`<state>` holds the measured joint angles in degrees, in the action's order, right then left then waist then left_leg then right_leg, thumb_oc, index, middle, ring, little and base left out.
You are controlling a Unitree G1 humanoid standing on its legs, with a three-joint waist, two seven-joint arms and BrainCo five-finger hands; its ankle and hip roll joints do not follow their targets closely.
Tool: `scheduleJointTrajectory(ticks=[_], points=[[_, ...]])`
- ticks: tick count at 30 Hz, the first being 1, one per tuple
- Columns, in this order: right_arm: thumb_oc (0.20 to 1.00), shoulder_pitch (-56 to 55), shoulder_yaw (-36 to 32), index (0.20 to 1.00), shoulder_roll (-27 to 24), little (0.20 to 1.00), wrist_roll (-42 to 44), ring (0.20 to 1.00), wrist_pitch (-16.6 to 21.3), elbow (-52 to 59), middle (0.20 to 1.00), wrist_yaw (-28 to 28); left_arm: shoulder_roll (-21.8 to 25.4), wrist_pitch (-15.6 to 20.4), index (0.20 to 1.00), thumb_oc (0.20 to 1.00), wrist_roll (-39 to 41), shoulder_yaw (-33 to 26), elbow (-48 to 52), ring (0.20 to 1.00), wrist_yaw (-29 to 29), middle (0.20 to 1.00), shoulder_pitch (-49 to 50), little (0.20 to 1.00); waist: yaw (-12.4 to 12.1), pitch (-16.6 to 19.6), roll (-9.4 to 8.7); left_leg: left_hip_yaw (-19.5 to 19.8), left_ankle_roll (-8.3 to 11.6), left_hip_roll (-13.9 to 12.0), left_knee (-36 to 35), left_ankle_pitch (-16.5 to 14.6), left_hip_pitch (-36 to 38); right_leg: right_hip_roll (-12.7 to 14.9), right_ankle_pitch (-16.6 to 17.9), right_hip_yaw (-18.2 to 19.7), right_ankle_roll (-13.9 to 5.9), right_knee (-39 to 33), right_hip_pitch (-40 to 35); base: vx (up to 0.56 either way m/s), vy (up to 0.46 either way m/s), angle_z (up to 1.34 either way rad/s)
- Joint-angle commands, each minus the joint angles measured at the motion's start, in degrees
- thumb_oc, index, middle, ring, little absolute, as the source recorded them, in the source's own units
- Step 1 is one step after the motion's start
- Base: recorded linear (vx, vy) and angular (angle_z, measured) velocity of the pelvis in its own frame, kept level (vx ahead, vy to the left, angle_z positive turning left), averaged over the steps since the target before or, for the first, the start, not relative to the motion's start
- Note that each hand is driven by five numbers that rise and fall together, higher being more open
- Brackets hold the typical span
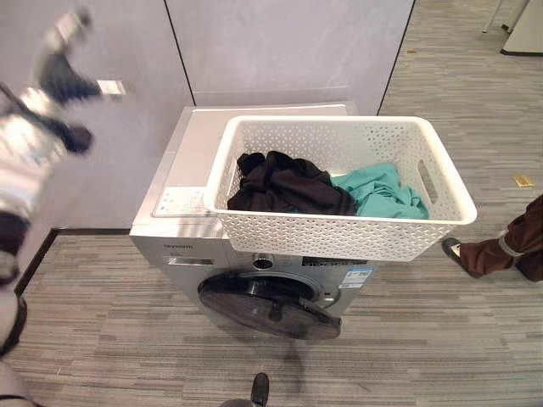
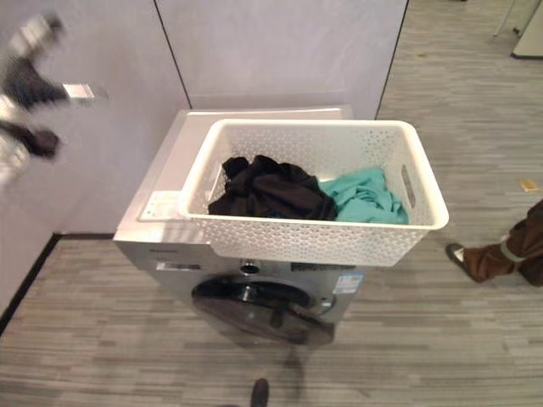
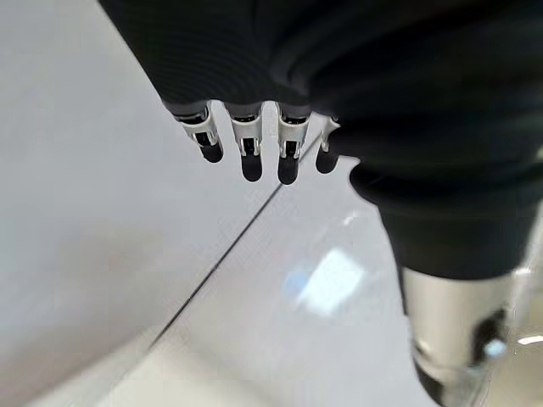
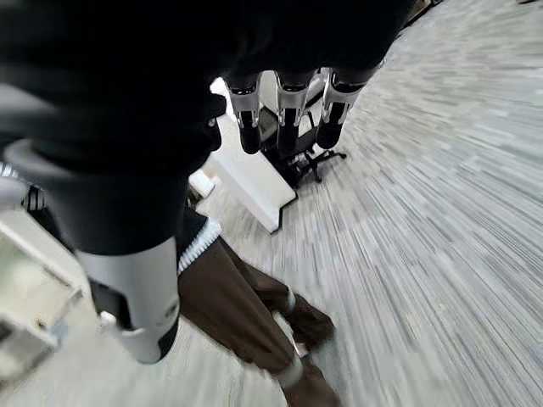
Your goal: Grab the laundry basket,head to the washer,open it,put in the laundry and shut it.
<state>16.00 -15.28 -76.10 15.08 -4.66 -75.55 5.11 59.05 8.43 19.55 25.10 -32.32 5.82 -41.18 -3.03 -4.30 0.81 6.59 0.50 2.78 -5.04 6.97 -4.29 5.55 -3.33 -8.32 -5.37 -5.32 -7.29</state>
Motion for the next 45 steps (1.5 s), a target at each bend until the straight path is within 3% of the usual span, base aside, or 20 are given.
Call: scheduleJointTrajectory(ticks=[1, 2, 3, 5, 6, 7, 13, 21, 25, 29, 31, 35, 45], points=[[1.000, -1.2, 1.5, 1.000, -1.8, 1.000, 1.7, 1.000, 4.0, 2.5, 1.000, -1.5, -3.6, 0.1, 1.000, 1.000, -4.0, -10.7, -2.8, 1.000, 1.3, 1.000, 2.9, 1.000, -5.3, 2.5, 0.26, 4.0, 3.73, -3.9, 1.2, -1.6, -1.8, 2.4, -0.3, -2.7, -3.53, 2.2, -1.1, 0.00, 0.000, 0.00], [1.000, -1.1, 1.8, 1.000, -1.8, 1.000, 1.7, 1.000, 4.0, 2.7, 1.000, -1.6, -3.6, -0.1, 1.000, 1.000, -4.2, -11.3, -2.3, 1.000, 1.3, 1.000, 3.8, 1.000, -5.2, 2.7, 0.29, 4.0, 3.81, -3.9, 1.0, -2.1, -1.4, 2.4, -0.8, -2.7, -3.49, 2.2, -1.4, 0.01, -0.008, 0.03], [1.000, -1.2, 2.6, 1.000, 2.5, 1.000, 1.9, 1.000, 4.4, 4.0, 1.000, -2.2, -8.4, -0.5, 1.000, 1.000, -5.3, -15.2, -2.5, 1.000, 1.6, 1.000, 11.5, 1.000, -5.9, 2.4, -0.16, 4.3, 3.70, -3.9, 1.1, -2.1, -1.4, 2.2, -1.0, -2.8, -3.19, 2.2, -1.5, 0.04, -0.020, 0.03], [1.000, -1.3, 3.5, 1.000, 7.6, 1.000, 2.4, 1.000, 4.8, 5.6, 1.000, -2.8, -13.2, -0.5, 1.000, 1.000, -6.5, -17.2, -2.9, 1.000, 2.7, 1.000, 16.2, 1.000, -6.3, 2.0, -0.52, 4.8, 3.58, -3.8, 1.1, -2.1, -1.5, 2.0, -1.2, -2.9, -2.91, 2.3, -1.5, 0.00, -0.010, 0.08], [1.000, -1.2, 3.8, 1.000, 7.6, 1.000, 2.4, 1.000, 4.8, 5.7, 1.000, -2.9, -13.2, -0.5, 1.000, 1.000, -6.7, -17.5, -2.7, 1.000, 2.8, 1.000, 16.6, 1.000, -6.1, 2.1, -0.49, 4.8, 3.59, -3.8, 1.1, -2.1, -1.5, 2.0, -1.3, -2.9, -2.90, 2.3, -1.5, 0.00, -0.012, 0.15], [1.000, -1.4, 5.0, 1.000, 12.4, 1.000, 2.6, 1.000, 5.0, 6.6, 1.000, -3.7, -17.2, -0.6, 1.000, 1.000, -8.2, -18.5, -3.6, 1.000, 4.2, 1.000, 19.4, 1.000, -6.6, 1.8, -0.81, 5.3, 3.47, -3.8, 1.1, -2.0, -1.8, 1.9, -1.5, -3.1, -2.61, 2.5, -1.4, 0.01, -0.014, 0.19], [1.000, -4.9, 5.8, 1.000, 24.6, 1.000, 3.5, 1.000, 5.7, 10.8, 1.000, -6.2, -24.2, -0.5, 1.000, 1.000, -7.9, -19.6, -4.3, 1.000, 5.5, 1.000, 24.6, 1.000, -7.4, 1.6, -1.19, 6.7, 3.11, -3.2, 1.1, -1.9, -2.2, 1.8, -1.9, -3.9, -2.06, 2.6, -1.5, 0.00, 0.000, 0.22], [1.000, -9.2, 6.2, 1.000, 31.4, 1.000, 1.7, 1.000, 6.3, 20.2, 1.000, -7.9, -27.5, -0.6, 1.000, 1.000, -7.0, -19.8, -3.5, 1.000, 5.0, 1.000, 29.4, 1.000, -7.8, 1.8, -1.39, 7.4, 2.97, -2.7, 1.2, -1.8, -2.4, 1.7, -2.0, -4.1, -1.76, 2.7, -1.5, 0.00, 0.001, 0.01], [1.000, -9.4, 11.9, 1.000, 33.5, 1.000, -4.5, 1.000, 4.8, 22.5, 1.000, -7.1, -28.4, -1.7, 1.000, 1.000, -9.1, -15.9, -6.9, 1.000, 3.9, 1.000, 28.7, 1.000, -8.0, 1.3, -1.84, 8.2, 3.20, -2.8, 1.3, -1.4, -2.7, 1.4, -2.3, -4.4, -1.22, 2.9, -1.4, -0.03, -0.010, 0.05], [1.000, -9.0, 18.7, 1.000, 40.1, 1.000, -7.4, 1.000, 4.9, 17.0, 1.000, -6.2, -31.2, -2.7, 1.000, 1.000, -16.4, -9.8, -18.3, 1.000, 4.7, 1.000, 27.3, 1.000, -8.1, 0.3, -2.04, 9.2, 3.48, -2.7, 1.7, -0.8, -3.6, 0.9, -2.8, -5.0, -0.74, 3.4, -0.9, -0.06, -0.015, 0.17], [1.000, -9.7, 19.3, 1.000, 42.0, 1.000, -6.8, 1.000, 5.3, 14.4, 1.000, -6.0, -32.1, -2.8, 1.000, 1.000, -17.3, -9.0, -21.6, 1.000, 4.3, 1.000, 28.1, 1.000, -8.1, 0.3, -1.91, 9.4, 3.50, -2.7, 1.7, -0.7, -3.7, 0.8, -2.9, -5.2, -0.72, 3.5, -0.9, -0.01, 0.003, 0.03], [1.000, -13.6, 20.9, 1.000, 50.7, 1.000, -2.4, 1.000, 7.1, 9.7, 1.000, -4.1, -34.6, -2.7, 1.000, 1.000, -20.0, -10.0, -30.8, 1.000, 4.0, 1.000, 33.0, 1.000, -7.6, 0.7, -1.19, 9.7, 3.33, -2.3, 1.9, -0.6, -3.7, 1.1, -3.1, -5.6, -0.67, 4.2, -1.0, 0.00, 0.042, 0.01], [1.000, -13.3, 18.1, 1.000, 51.7, 1.000, 4.2, 1.000, 9.6, 19.1, 1.000, -5.6, -36.3, -2.4, 1.000, 1.000, -19.9, -15.3, -37.3, 1.000, 5.4, 1.000, 39.8, 1.000, -8.2, 1.7, -1.09, 10.8, 3.28, -1.6, 1.6, -0.5, -3.9, 1.4, -3.6, -6.8, -0.60, 4.3, -1.2, 0.02, 0.021, 0.07]])
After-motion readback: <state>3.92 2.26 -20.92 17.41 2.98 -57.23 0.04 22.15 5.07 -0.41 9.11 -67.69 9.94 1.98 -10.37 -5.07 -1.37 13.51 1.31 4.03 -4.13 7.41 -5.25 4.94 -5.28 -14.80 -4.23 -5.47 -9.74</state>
